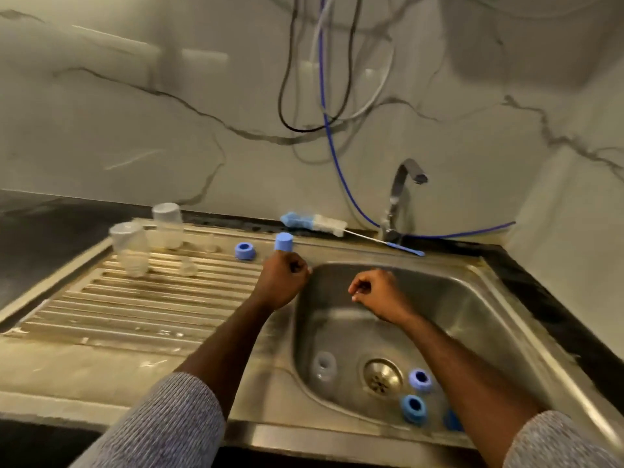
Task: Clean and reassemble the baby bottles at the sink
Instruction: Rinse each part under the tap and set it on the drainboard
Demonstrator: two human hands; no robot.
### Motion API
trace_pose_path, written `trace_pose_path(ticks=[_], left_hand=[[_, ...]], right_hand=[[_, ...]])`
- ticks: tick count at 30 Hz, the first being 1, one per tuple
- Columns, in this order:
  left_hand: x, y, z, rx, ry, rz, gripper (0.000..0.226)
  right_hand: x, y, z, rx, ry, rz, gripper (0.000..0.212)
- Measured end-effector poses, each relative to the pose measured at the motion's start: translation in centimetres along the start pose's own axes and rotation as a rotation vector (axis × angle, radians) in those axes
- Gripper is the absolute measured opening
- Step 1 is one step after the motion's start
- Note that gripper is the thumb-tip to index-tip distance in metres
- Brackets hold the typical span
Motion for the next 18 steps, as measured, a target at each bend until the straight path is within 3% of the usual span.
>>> trace_pose_path(ticks=[5,9,14,18], left_hand=[[-9.0,1.7,3.2,-0.023,0.025,-0.149,0.017],[-14.5,2.5,3.9,0.015,0.034,-0.260,0.020],[-17.3,2.8,2.6,0.086,0.002,-0.323,0.018],[-17.0,2.4,0.9,0.111,-0.033,-0.323,0.015]], right_hand=[[3.8,2.9,8.5,-0.131,0.153,-0.051,0.018],[3.8,4.6,12.5,-0.237,0.204,-0.268,0.018],[2.0,5.1,14.3,-0.269,0.439,-0.604,0.033],[0.7,5.6,15.2,-0.311,0.544,-0.666,0.040]])
Point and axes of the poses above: each hand's wrist, its own y-axis away from the middle knuckle, its own x-axis out of the back of the hand, z = x × y, the point moved 3 cm from there along -y, towards the middle knuckle, and after that the axes turned 11 degrees about z, right-handed, at the moved point
